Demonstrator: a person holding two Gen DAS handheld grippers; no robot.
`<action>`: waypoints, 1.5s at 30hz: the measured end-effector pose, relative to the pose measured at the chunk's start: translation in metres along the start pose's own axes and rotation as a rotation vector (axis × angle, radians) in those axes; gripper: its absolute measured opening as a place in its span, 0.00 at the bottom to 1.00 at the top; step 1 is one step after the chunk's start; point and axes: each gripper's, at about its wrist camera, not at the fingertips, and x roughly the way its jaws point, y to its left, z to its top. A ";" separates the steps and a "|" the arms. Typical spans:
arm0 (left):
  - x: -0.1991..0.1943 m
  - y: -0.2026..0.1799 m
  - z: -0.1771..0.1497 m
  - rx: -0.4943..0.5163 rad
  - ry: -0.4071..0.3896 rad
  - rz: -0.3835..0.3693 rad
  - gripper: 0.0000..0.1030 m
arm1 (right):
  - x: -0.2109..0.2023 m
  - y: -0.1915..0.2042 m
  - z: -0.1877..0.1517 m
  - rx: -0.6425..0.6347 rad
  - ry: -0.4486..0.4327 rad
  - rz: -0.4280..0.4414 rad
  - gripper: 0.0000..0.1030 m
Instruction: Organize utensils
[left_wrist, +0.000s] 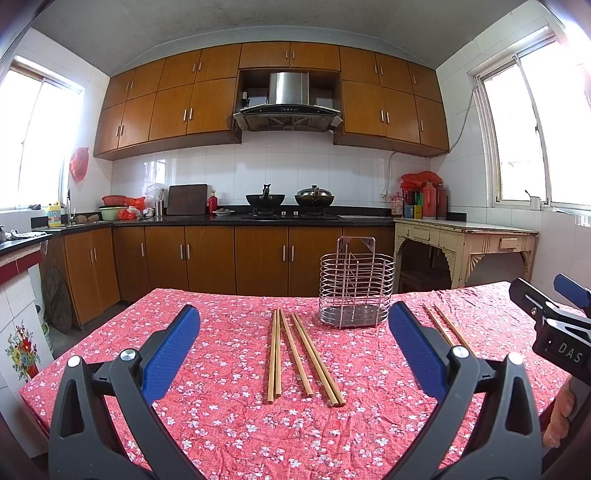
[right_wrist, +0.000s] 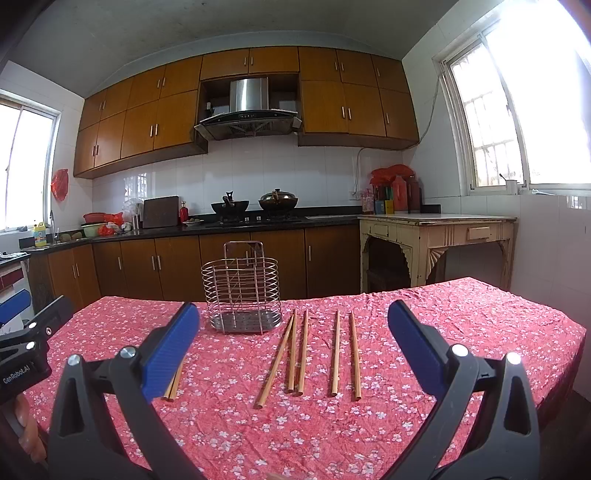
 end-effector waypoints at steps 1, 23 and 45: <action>0.001 0.001 0.000 -0.001 0.001 0.001 0.98 | 0.000 0.000 -0.001 0.001 0.001 0.000 0.96; 0.097 0.068 -0.030 -0.199 0.456 0.101 0.98 | 0.121 -0.073 -0.041 0.162 0.534 -0.128 0.76; 0.172 0.054 -0.062 -0.063 0.764 -0.017 0.41 | 0.194 -0.086 -0.073 0.171 0.756 -0.168 0.09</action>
